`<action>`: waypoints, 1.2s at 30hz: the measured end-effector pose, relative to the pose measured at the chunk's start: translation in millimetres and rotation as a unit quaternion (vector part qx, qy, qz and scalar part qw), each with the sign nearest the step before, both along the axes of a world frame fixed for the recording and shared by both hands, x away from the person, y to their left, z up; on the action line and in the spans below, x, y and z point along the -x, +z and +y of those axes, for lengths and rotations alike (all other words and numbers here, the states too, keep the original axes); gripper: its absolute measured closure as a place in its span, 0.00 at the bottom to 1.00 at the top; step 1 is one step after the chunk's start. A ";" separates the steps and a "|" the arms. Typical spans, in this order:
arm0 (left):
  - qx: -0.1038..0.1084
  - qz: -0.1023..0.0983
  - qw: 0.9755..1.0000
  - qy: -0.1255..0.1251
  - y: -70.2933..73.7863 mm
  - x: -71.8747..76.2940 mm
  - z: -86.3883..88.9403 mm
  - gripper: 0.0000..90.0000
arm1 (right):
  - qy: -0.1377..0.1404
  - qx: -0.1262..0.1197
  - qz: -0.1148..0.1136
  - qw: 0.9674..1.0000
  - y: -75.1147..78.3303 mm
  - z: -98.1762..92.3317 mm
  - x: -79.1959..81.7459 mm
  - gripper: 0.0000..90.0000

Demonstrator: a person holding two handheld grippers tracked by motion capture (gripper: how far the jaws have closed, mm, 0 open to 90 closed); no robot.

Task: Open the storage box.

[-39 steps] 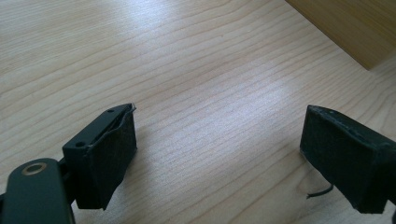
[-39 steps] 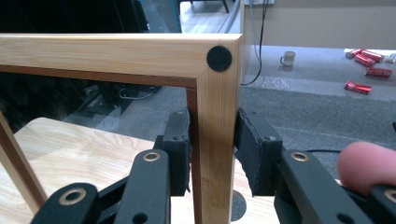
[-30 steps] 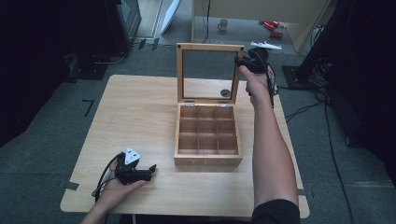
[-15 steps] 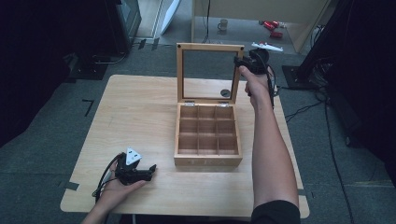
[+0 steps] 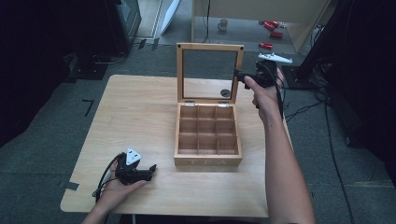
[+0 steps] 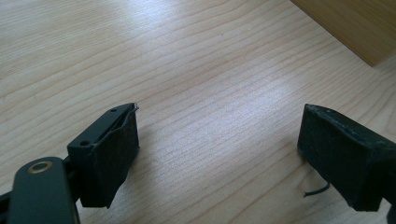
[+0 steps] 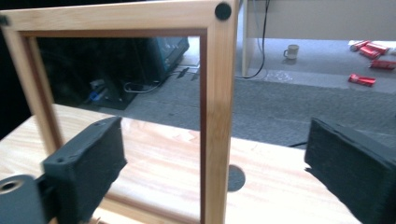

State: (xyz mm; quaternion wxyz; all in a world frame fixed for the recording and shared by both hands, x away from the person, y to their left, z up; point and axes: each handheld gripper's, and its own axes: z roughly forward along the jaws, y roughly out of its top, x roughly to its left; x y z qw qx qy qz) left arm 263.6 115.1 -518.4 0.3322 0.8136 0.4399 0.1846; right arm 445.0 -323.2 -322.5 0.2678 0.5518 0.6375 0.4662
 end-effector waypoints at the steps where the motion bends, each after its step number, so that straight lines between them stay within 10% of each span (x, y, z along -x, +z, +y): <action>1: 0.000 0.000 1.000 0.000 0.0 0.0 0.0 0.14 | 0.004 -0.005 0.000 1.000 -1.6 -1.6 5.2 0.03; 13: 0.001 -0.001 1.000 0.002 -0.1 0.1 -0.3 0.14 | 0.013 0.034 0.016 0.999 -27.1 -6.3 53.3 0.00; 36: 0.001 -0.001 1.000 0.004 -0.2 0.1 -0.7 0.14 | 0.019 0.035 0.064 0.997 -105.4 -47.8 147.3 0.00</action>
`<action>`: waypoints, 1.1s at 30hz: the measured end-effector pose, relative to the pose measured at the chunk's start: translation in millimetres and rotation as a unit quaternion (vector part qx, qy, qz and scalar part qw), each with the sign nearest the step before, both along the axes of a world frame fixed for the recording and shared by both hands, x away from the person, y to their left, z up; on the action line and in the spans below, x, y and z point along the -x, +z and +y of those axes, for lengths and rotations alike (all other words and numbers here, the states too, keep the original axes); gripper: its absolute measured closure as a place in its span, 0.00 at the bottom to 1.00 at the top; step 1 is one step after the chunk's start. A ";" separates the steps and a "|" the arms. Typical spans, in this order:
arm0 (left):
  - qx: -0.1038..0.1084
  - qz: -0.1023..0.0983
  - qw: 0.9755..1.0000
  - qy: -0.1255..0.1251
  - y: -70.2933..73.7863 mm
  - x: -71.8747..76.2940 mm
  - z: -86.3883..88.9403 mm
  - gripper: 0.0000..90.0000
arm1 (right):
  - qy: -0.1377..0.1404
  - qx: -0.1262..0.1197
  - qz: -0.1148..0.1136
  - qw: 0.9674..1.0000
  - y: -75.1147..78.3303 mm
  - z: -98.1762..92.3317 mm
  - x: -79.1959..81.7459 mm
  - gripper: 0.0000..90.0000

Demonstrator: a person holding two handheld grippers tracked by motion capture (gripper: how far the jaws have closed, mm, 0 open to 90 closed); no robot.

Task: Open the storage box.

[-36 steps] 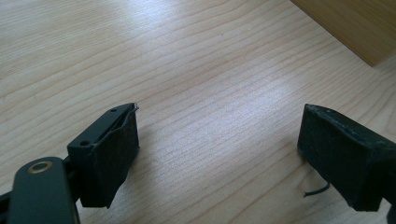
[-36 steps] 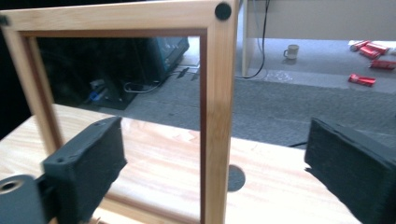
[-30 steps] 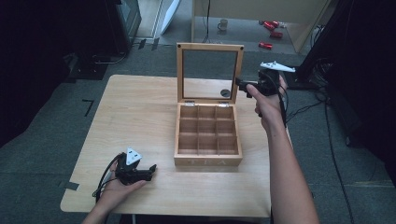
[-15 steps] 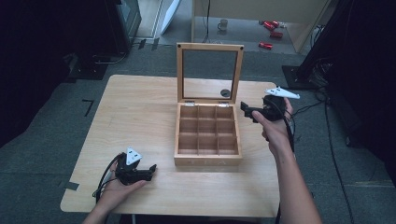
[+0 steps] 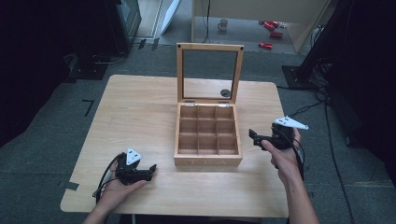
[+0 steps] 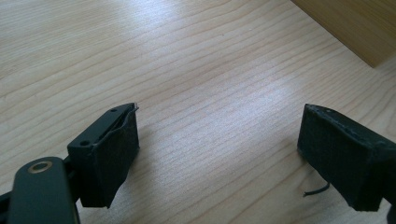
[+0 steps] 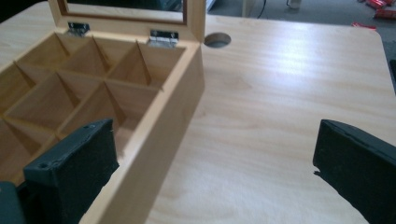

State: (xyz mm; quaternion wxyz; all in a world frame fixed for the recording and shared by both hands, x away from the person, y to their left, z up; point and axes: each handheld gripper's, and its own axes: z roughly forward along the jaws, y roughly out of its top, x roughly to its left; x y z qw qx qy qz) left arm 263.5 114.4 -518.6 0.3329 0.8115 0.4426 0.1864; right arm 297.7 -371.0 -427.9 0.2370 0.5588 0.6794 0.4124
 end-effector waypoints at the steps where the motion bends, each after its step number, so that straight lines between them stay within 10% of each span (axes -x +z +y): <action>1: 0.000 0.000 1.000 0.000 0.0 0.0 -0.1 0.14 | -0.001 0.001 0.001 1.000 -2.5 -2.0 4.0 0.00; 22: 0.000 0.000 1.000 0.001 0.1 0.1 -0.2 0.14 | -0.043 -0.007 0.071 0.997 -82.2 -44.7 82.3 0.00; 33: -0.001 0.000 1.000 0.001 0.0 0.2 -0.1 0.14 | -0.053 0.076 0.087 0.992 -98.2 -36.8 100.8 0.00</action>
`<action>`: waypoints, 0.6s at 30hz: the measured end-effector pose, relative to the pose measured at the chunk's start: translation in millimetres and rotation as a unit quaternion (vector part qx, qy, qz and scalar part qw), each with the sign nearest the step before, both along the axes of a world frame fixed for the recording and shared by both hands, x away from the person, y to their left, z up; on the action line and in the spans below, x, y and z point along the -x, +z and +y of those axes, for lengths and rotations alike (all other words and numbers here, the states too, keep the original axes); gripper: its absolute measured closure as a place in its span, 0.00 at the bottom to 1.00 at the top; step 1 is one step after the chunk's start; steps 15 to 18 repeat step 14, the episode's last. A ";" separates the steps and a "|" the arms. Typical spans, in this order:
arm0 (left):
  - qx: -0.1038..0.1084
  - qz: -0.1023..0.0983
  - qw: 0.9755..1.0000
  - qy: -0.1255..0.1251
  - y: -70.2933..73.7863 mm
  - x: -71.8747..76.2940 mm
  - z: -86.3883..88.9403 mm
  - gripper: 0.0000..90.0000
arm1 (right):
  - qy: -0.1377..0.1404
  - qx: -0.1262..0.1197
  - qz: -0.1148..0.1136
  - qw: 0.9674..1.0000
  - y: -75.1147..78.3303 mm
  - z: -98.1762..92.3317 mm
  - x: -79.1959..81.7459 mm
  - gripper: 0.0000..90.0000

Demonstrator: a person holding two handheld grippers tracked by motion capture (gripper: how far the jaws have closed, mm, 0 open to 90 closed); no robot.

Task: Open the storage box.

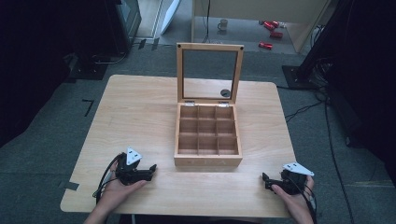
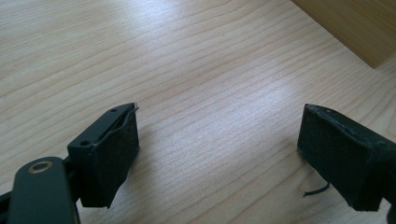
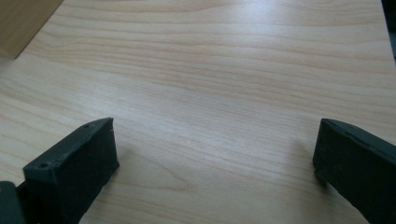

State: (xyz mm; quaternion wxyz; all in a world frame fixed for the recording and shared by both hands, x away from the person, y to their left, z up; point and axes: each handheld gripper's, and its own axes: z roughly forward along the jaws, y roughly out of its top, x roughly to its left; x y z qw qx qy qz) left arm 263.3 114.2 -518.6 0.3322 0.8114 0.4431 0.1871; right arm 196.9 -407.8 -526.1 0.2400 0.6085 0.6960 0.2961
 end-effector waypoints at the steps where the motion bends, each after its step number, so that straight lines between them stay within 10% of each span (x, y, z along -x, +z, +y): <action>1: 0.000 0.000 1.000 0.000 0.0 0.0 0.0 0.14 | 0.006 0.000 -0.002 1.000 -0.4 0.8 0.4 0.00; 18: 0.000 -0.001 1.000 0.002 0.1 -0.2 -0.1 0.15 | 0.011 -0.002 -0.003 1.000 -0.6 2.6 1.2 0.00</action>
